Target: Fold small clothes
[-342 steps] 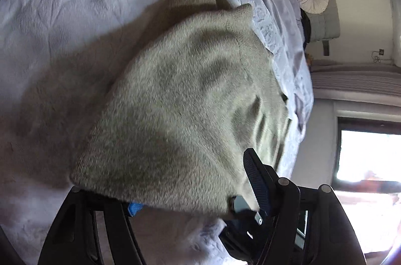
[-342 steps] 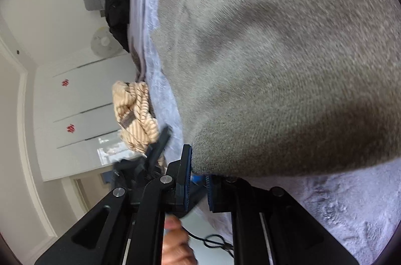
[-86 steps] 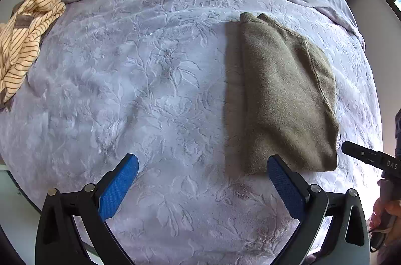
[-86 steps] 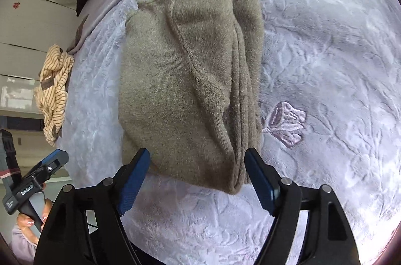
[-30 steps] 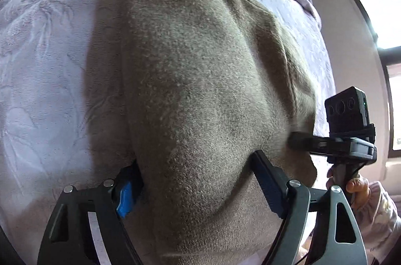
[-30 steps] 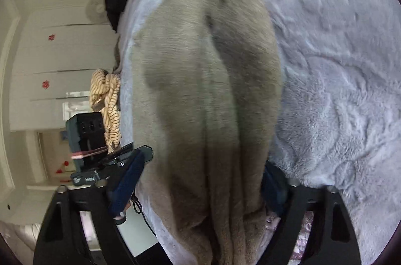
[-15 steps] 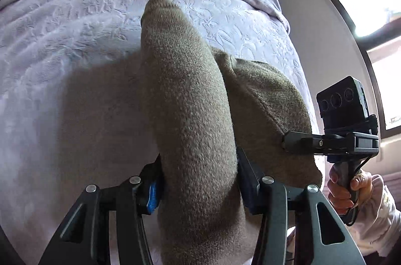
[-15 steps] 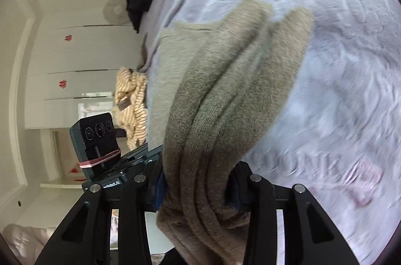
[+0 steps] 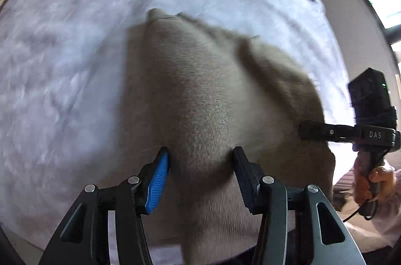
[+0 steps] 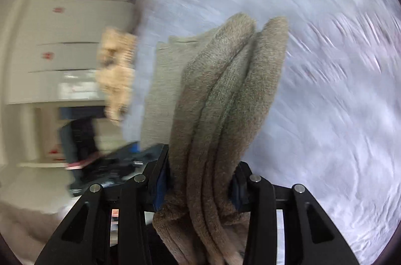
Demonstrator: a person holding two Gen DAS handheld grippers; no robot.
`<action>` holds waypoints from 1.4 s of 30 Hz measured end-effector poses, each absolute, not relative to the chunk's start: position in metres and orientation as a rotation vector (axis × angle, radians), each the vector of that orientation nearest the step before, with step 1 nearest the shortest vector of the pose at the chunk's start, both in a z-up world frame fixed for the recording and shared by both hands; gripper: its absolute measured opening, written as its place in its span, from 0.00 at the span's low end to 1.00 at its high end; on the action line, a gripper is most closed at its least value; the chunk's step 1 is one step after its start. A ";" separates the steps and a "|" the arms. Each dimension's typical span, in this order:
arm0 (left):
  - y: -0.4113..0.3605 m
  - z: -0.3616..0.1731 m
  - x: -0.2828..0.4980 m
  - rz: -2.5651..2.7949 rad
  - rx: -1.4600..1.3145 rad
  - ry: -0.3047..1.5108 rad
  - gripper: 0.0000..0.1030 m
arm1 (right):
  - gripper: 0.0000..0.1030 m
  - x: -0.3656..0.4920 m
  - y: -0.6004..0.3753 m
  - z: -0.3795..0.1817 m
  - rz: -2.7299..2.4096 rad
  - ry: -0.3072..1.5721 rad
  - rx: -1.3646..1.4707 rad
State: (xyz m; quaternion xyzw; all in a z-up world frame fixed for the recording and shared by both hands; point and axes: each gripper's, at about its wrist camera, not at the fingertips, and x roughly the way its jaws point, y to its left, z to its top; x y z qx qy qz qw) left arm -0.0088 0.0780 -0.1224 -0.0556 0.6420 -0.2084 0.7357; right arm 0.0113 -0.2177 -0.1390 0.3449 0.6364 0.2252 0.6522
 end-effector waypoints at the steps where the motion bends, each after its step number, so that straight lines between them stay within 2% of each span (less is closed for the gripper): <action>1: 0.082 -0.124 -0.011 -0.460 -0.123 1.406 0.60 | 0.47 0.008 -0.216 -0.147 0.459 1.475 0.733; 2: 0.086 -0.122 -0.012 -0.442 -0.117 1.395 0.70 | 0.49 0.004 -0.216 -0.154 0.417 1.485 0.695; 3: 0.088 -0.119 -0.013 -0.425 -0.103 1.385 0.73 | 0.58 0.000 -0.217 -0.154 0.383 1.476 0.674; 4: 0.089 -0.116 -0.014 -0.416 -0.087 1.376 0.74 | 0.65 -0.004 -0.218 -0.151 0.347 1.464 0.641; 8: 0.095 -0.103 -0.016 -0.372 -0.050 1.359 0.74 | 0.74 -0.020 -0.218 -0.138 0.256 1.441 0.554; 9: 0.095 -0.100 -0.016 -0.359 -0.038 1.356 0.77 | 0.76 -0.029 -0.225 -0.137 0.226 1.441 0.542; 10: 0.094 -0.096 -0.015 -0.344 -0.024 1.352 0.83 | 0.77 -0.032 -0.228 -0.131 0.185 1.442 0.529; 11: 0.096 -0.094 -0.019 -0.329 -0.011 1.346 0.97 | 0.77 -0.036 -0.233 -0.127 0.159 1.442 0.521; 12: 0.095 -0.091 -0.022 -0.306 0.009 1.334 0.99 | 0.77 -0.035 -0.233 -0.123 0.120 1.441 0.505; 18: 0.089 -0.079 -0.028 -0.255 0.071 1.340 0.99 | 0.80 -0.054 -0.228 -0.078 0.047 1.405 0.423; 20: 0.087 -0.076 -0.030 -0.234 0.087 1.336 0.99 | 0.88 -0.057 -0.216 -0.069 0.046 1.399 0.396; 21: 0.087 -0.074 -0.031 -0.226 0.087 1.331 0.99 | 0.96 -0.057 -0.209 -0.066 0.042 1.398 0.382; 22: 0.087 -0.072 -0.032 -0.218 0.088 1.327 0.99 | 1.00 -0.058 -0.202 -0.063 0.036 1.394 0.366; 29: 0.083 -0.067 -0.034 -0.208 0.100 1.335 0.99 | 1.00 -0.057 -0.166 -0.056 0.015 1.402 0.295; 42: 0.081 -0.064 -0.036 -0.208 0.090 1.347 0.99 | 1.00 -0.060 -0.169 -0.053 -0.038 1.437 0.259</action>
